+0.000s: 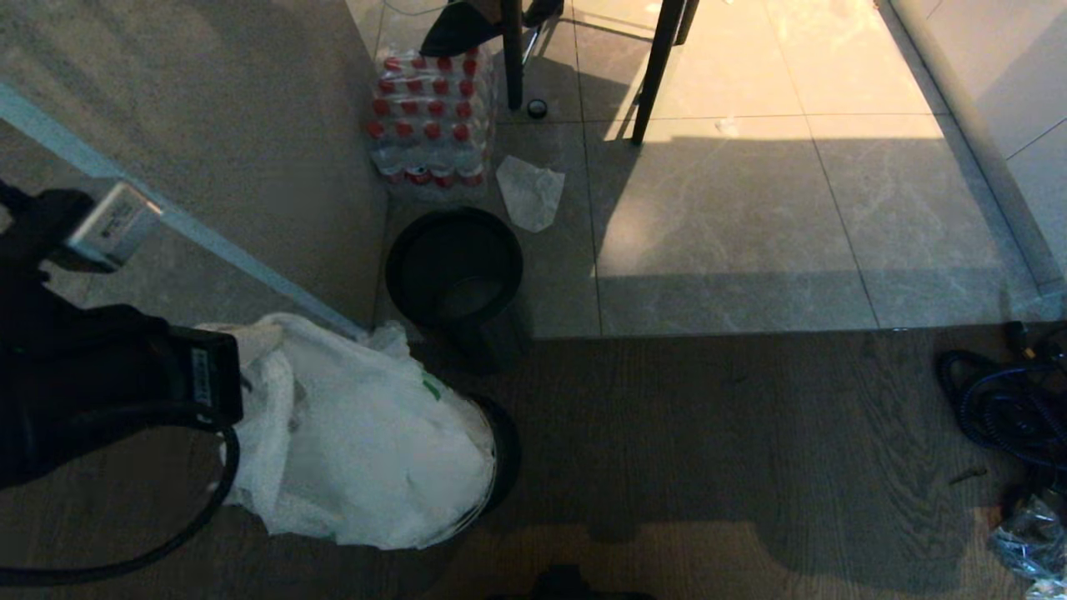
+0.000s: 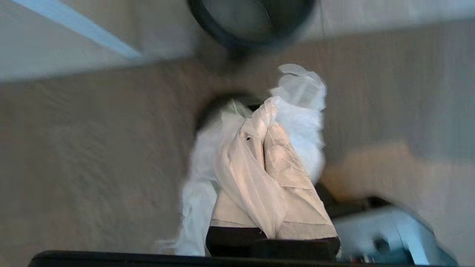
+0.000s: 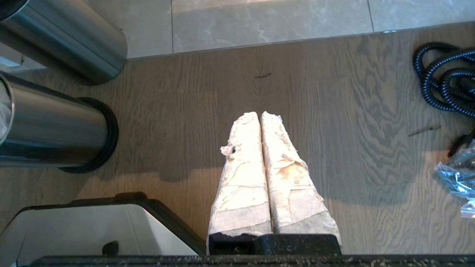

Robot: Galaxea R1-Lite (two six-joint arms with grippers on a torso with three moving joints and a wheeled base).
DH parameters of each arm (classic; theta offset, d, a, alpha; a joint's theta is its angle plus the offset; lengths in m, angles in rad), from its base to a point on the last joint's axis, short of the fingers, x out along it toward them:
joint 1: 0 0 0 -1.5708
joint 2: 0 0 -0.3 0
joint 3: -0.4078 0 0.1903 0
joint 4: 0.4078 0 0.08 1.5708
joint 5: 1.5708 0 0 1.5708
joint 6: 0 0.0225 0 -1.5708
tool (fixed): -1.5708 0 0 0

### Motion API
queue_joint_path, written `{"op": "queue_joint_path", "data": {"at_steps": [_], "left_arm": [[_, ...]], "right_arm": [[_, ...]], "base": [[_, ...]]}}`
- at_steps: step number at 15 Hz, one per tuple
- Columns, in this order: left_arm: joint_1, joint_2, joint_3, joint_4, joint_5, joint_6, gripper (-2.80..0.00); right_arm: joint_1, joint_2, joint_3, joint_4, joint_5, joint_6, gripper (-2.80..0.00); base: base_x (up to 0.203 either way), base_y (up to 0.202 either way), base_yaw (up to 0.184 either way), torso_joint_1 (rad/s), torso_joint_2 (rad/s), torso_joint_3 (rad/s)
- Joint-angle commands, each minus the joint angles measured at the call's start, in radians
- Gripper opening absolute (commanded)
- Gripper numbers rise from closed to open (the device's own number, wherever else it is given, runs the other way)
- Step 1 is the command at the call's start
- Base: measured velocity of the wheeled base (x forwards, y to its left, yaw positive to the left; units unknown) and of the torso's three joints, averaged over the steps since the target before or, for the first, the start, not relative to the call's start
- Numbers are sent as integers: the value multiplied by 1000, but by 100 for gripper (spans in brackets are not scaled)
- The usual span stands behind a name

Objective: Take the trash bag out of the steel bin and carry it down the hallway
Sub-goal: Pick up the trash bag, then put the trash bag at the door

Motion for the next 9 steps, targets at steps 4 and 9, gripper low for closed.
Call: {"op": "queue_joint_path", "data": {"at_steps": [4, 9], "left_arm": [[-3, -162, -147, 127, 85, 48, -280], [134, -351, -322, 307, 181, 109, -280]], "right_arm": [[0, -2, 0, 0, 0, 1, -280], [0, -2, 0, 0, 0, 1, -280]], "base": [[0, 0, 0, 0, 0, 0], [0, 0, 0, 0, 0, 0]]}}
